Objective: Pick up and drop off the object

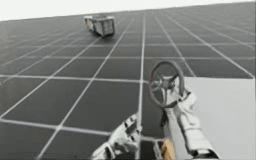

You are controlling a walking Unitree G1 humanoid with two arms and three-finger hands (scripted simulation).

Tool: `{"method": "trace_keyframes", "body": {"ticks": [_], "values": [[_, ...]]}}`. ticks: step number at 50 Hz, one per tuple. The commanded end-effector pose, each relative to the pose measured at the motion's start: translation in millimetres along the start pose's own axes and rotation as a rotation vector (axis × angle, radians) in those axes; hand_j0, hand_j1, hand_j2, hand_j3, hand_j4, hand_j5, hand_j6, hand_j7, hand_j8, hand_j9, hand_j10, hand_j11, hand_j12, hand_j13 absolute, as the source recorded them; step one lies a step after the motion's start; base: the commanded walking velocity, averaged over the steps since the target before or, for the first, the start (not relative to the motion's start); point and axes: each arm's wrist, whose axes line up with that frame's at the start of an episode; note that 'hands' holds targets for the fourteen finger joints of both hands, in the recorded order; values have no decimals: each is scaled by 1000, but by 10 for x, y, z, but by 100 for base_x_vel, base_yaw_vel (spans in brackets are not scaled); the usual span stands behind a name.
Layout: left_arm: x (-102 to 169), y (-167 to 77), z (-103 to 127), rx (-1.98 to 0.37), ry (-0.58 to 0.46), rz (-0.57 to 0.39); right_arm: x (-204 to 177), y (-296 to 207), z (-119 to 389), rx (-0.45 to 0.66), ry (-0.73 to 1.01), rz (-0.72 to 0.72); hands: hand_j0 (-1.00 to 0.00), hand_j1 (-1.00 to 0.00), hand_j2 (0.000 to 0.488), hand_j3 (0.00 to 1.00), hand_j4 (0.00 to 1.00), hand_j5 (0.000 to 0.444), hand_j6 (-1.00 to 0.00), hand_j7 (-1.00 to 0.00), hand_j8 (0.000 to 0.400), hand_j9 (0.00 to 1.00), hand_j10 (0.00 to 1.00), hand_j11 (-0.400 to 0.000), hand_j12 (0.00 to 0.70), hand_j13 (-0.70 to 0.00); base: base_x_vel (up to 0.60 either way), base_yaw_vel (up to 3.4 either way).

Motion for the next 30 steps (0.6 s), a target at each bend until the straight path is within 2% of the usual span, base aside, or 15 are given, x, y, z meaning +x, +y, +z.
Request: {"method": "trace_keyframes", "body": {"ticks": [1, 30], "values": [[-27, 30, -1, -13, -14, -3, -65, 129, 99, 8, -39, 38, 0, 0, 0, 1000, 1000, 0, 0, 0, 0, 1000, 1000, -400, 0, -700, 48, 24], [-27, 30, -1, -13, -14, -3, -65, 129, 99, 8, -39, 38, 0, 0, 0, 1000, 1000, 0, 0, 0, 0, 1000, 1000, -400, 0, -700, 51, 17]]}}
